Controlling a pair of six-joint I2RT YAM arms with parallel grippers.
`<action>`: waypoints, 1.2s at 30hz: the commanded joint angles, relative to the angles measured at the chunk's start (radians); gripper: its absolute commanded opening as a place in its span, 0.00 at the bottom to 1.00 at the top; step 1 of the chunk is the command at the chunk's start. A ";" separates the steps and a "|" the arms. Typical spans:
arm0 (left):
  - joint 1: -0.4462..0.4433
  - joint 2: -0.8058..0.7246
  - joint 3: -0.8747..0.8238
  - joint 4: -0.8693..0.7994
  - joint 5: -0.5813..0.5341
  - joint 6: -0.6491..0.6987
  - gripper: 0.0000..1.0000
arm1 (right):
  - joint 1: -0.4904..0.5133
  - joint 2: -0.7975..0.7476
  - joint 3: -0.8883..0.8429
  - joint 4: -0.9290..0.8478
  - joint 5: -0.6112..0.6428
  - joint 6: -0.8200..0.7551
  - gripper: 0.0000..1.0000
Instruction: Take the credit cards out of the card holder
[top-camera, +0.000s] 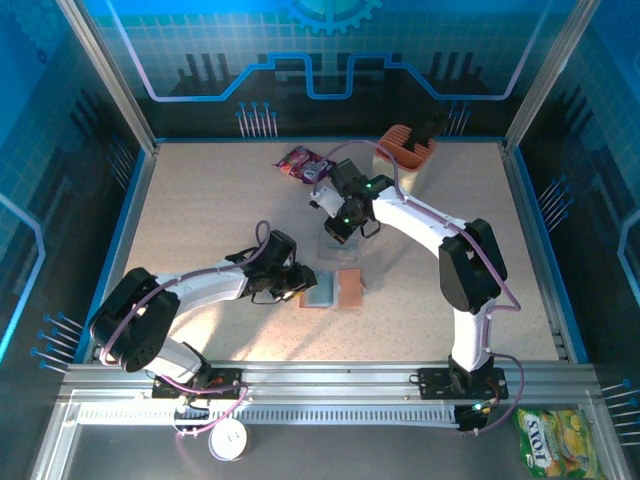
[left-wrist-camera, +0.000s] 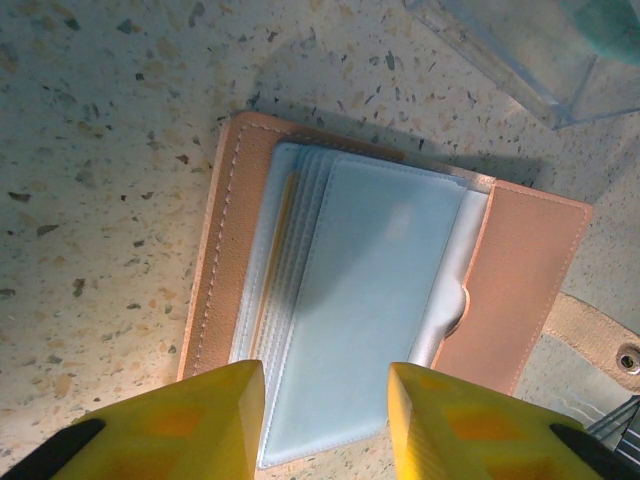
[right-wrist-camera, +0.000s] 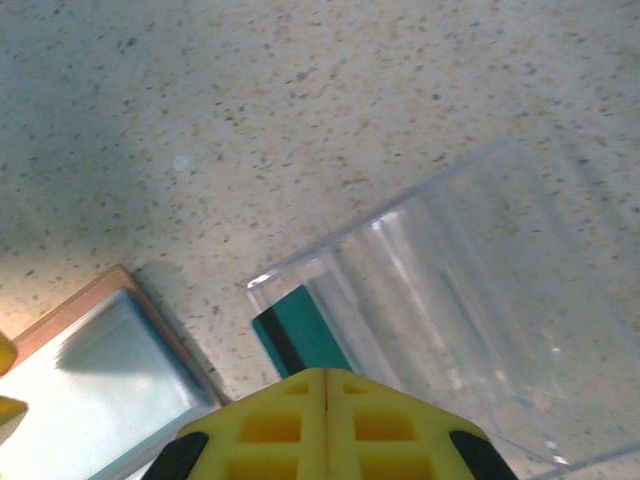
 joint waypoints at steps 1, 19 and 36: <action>0.010 -0.013 -0.007 -0.001 0.012 0.025 0.38 | 0.030 -0.031 -0.055 -0.043 -0.064 -0.013 0.00; 0.010 -0.008 -0.011 0.020 0.023 0.018 0.38 | 0.044 -0.006 -0.142 0.065 0.087 0.058 0.01; 0.010 -0.009 -0.012 0.018 0.020 0.016 0.38 | 0.011 0.015 -0.048 0.067 0.191 0.024 0.02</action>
